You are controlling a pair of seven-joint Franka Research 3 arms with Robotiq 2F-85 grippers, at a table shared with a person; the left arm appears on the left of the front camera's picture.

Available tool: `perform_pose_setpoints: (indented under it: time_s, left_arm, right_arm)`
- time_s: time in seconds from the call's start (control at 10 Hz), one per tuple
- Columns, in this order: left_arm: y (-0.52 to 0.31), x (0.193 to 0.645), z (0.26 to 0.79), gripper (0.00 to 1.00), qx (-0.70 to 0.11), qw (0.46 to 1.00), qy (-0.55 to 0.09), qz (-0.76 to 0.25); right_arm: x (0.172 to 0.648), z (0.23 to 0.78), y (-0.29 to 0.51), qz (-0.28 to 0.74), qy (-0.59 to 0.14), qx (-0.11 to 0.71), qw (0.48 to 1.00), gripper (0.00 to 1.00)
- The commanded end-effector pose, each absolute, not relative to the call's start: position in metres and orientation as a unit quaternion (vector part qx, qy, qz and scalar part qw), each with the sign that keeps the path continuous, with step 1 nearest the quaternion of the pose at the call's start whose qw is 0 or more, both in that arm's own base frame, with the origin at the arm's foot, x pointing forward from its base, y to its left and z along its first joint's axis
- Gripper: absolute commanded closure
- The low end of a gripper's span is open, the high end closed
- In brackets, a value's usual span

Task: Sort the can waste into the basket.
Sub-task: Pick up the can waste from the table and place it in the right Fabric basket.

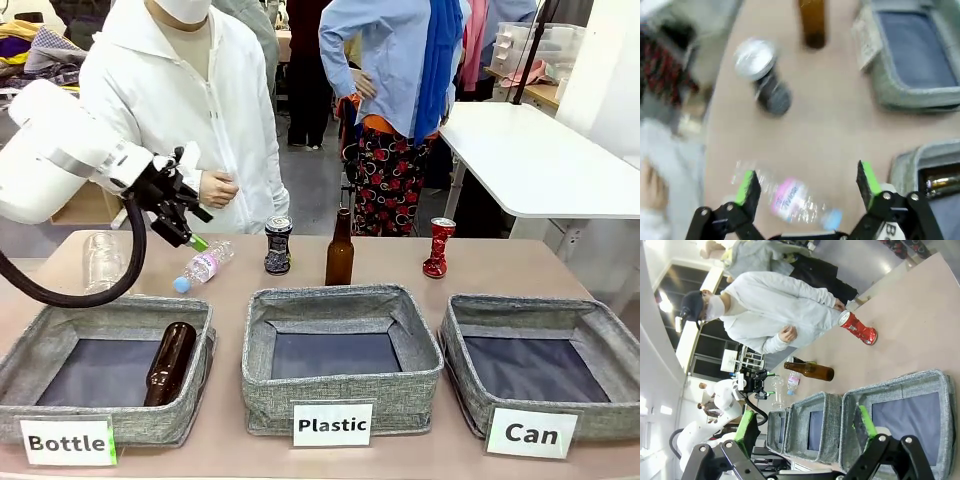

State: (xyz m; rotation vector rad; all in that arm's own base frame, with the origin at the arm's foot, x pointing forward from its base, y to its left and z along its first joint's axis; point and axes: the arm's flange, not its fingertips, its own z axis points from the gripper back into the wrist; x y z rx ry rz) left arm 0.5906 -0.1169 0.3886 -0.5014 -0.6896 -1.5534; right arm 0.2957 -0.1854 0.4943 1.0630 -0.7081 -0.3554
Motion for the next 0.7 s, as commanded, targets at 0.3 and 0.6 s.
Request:
perform_pose_setpoints:
  time_s: [0.3, 0.6]
  left_arm:
    - [-0.127, 0.600, 0.371, 0.00, -0.296, 0.562, -0.333, -0.697]
    - [-0.112, 0.583, 0.381, 0.00, -0.303, 0.548, -0.349, -0.697]
  right_arm:
    - [0.299, 0.494, -0.187, -0.156, -0.343, 0.498, 0.781, 0.00]
    - [0.299, 0.494, -0.187, -0.156, -0.343, 0.498, 0.781, 0.00]
